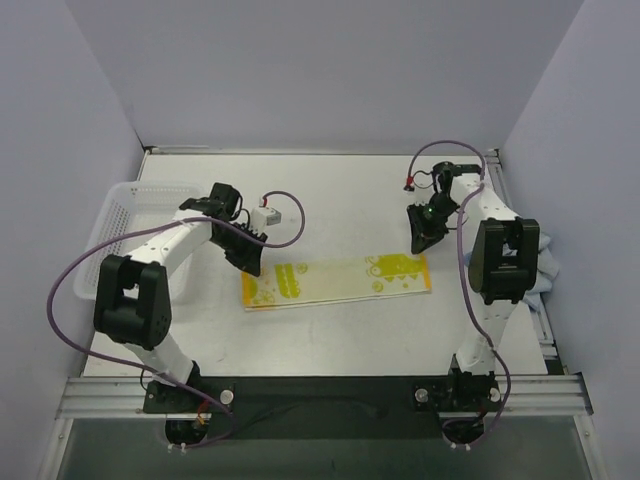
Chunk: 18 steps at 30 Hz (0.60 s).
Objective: Roll the towels
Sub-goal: Fold the towel
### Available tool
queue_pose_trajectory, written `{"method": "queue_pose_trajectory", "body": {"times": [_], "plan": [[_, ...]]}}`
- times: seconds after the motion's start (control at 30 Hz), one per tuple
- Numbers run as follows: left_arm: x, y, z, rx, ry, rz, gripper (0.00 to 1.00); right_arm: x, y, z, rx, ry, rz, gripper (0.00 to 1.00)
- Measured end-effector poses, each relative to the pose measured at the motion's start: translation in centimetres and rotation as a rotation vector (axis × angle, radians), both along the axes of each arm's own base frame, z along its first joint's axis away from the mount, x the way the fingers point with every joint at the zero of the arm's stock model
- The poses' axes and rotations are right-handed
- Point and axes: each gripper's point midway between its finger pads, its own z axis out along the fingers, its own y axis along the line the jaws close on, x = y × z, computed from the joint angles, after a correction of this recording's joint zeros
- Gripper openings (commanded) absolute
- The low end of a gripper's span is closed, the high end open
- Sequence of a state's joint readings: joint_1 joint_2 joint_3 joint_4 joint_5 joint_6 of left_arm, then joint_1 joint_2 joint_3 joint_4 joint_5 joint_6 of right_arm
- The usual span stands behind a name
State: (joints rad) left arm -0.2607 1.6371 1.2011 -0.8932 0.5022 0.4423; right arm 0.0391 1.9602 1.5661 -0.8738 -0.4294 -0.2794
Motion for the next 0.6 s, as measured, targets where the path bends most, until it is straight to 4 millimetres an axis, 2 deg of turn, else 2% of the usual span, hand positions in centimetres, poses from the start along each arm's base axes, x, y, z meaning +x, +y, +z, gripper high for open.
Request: {"method": "queue_pose_trajectory", "body": {"times": [0.2, 0.27, 0.37, 0.43, 0.47, 0.53, 0.57, 0.6], "plan": [[1.1, 0.0, -3.8, 0.042, 0.100, 0.097, 0.19, -0.3, -0.4, -5.4, -0.040, 0.147, -0.043, 0.11], [1.1, 0.4, -5.2, 0.070, 0.125, 0.124, 0.19, -0.6, -0.8, -6.4, -0.065, 0.182, -0.056, 0.11], [0.5, 1.4, -7.0, 0.110, 0.167, 0.157, 0.19, 0.3, -1.5, -6.2, -0.112, 0.162, -0.071, 0.12], [0.4, 1.6, -7.1, 0.109, 0.176, 0.170, 0.19, 1.5, -1.9, -5.9, -0.133, 0.126, -0.078, 0.14], [0.4, 1.6, -7.1, 0.109, 0.175, 0.171, 0.19, 2.0, -2.0, -5.7, -0.140, 0.109, -0.081, 0.18], [0.4, 1.6, -7.1, 0.108, 0.175, 0.171, 0.26, 2.7, -2.1, -5.4, -0.147, 0.084, -0.086, 0.26], [0.4, 1.5, -7.0, 0.103, 0.178, 0.171, 0.31, 2.9, -2.2, -5.3, -0.149, 0.073, -0.088, 0.36], [0.3, 1.4, -6.8, 0.099, 0.176, 0.170, 0.41, 3.0, -2.2, -5.1, -0.150, 0.069, -0.090, 0.41]]}}
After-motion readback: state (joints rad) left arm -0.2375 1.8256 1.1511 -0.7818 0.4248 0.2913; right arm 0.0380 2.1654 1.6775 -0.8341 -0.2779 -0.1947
